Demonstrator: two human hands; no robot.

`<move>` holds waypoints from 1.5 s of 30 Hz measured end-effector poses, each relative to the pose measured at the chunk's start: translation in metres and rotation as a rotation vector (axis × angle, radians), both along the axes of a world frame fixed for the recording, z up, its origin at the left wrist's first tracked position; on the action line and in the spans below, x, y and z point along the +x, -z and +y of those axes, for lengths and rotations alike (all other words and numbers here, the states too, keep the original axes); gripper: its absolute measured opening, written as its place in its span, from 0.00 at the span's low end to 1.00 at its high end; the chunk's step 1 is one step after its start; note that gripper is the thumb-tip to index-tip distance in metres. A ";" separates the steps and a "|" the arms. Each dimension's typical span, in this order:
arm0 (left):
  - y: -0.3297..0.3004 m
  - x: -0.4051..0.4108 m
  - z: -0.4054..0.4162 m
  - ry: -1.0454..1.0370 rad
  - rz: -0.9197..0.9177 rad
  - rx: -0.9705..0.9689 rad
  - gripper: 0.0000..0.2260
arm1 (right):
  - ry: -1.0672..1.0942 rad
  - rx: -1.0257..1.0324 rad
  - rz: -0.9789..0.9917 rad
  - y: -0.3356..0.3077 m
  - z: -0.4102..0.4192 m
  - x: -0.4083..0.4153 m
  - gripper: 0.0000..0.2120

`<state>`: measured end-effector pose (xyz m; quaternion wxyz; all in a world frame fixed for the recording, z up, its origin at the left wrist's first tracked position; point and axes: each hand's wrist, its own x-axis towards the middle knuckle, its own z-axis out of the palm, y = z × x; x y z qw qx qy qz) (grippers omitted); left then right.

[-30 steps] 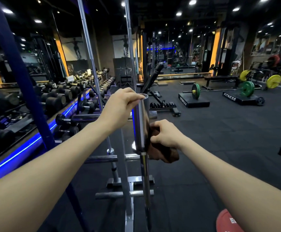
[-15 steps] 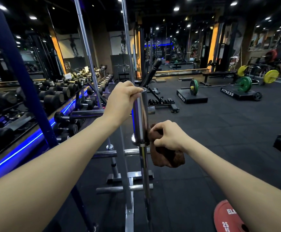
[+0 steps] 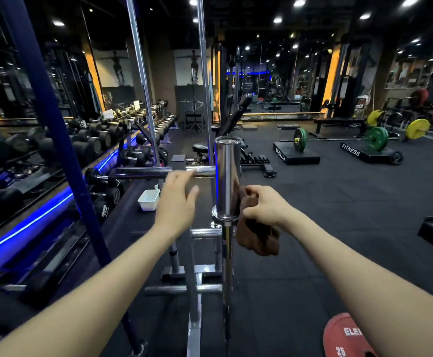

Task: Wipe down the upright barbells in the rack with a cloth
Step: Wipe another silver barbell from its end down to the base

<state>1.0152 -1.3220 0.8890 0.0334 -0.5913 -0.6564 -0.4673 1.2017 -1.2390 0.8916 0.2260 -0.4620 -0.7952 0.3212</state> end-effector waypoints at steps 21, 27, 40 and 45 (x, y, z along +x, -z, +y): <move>0.056 0.020 0.011 0.097 -0.157 -0.249 0.22 | -0.219 0.151 -0.113 0.008 -0.042 0.023 0.19; 0.061 0.039 -0.029 -0.002 -0.341 -0.167 0.09 | 0.052 -0.328 0.553 0.021 -0.049 0.042 0.22; 0.065 0.098 -0.035 0.257 -0.623 -0.254 0.06 | 0.315 -0.347 0.425 0.041 -0.070 0.060 0.21; 0.060 0.103 -0.025 0.225 -0.785 -0.285 0.10 | -0.010 0.448 -0.144 0.043 -0.087 0.072 0.30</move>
